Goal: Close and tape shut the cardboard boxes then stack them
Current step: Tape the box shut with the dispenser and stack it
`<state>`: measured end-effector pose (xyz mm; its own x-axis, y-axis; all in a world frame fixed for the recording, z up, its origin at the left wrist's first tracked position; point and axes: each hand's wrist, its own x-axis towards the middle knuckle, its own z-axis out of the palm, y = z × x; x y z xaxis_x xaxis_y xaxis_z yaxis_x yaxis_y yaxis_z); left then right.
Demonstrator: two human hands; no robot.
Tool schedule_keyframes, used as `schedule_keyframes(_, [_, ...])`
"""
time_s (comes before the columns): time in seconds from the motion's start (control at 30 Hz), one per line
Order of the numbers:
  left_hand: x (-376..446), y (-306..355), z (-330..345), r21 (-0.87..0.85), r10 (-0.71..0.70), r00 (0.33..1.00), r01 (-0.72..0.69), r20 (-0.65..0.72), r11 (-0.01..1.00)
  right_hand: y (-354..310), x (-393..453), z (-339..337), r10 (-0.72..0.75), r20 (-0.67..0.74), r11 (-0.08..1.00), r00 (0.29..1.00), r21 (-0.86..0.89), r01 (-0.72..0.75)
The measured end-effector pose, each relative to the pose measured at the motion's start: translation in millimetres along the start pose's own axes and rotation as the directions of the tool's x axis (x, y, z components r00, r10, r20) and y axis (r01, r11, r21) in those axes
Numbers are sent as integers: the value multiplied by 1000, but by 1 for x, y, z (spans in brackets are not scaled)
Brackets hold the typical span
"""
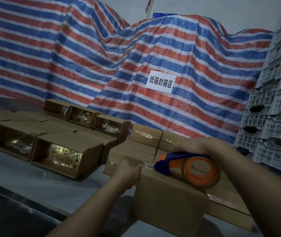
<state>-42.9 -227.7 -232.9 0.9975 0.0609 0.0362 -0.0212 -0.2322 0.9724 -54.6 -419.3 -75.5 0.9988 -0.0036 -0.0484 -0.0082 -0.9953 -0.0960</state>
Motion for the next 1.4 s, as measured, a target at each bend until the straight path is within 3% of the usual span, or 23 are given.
schedule_keyframes(0.17, [-3, -13, -2, -84, -73, 992, 81, 98, 993, 1, 4, -3, -36, 24, 999, 999, -28, 37])
schedule_keyframes(0.3, [7, -5, -4, -179, 0, 1000, -1, -7, 984, 6, 10, -1, -39, 31, 999, 999, 25, 39])
schedule_keyframes(0.37, [11, 9, -7, -126, 35, 999, -35, -1, 991, 7, 11, -1, -58, 34, 998, 998, 8, 58])
schedule_keyframes(0.47, [10, 23, -4, 39, 55, 989, -61, 140, 997, 5, 10, -2, -78, 42, 994, 996, -74, 80])
schedule_keyframes(0.6, [9, 21, 3, 93, -29, 961, 3, 273, 996, 7, 11, -1, -20, 61, 1000, 998, 12, 20])
schedule_keyframes(0.7, [10, 20, 2, 107, -63, 958, 34, 280, 994, 6, 9, -3, -19, 71, 1000, 997, -13, 20])
schedule_keyframes(0.87, [11, 26, 0, 180, -68, 960, 18, 272, 984, 12, -1, -11, 5, 144, 993, 990, 113, -22])
schedule_keyframes(1.2, [2, 28, -1, 214, -40, 967, -15, 253, 977, 74, -17, -20, 181, 8, 972, 983, -153, -178])
schedule_keyframes(1.33, [-4, 35, -3, 317, -19, 969, -62, 244, 946, 71, -11, -14, 155, 19, 968, 988, -202, -148])
schedule_keyframes(1.4, [-9, 44, -3, 425, 73, 973, -163, 220, 890, 70, -11, -15, 164, 39, 969, 986, -195, -154])
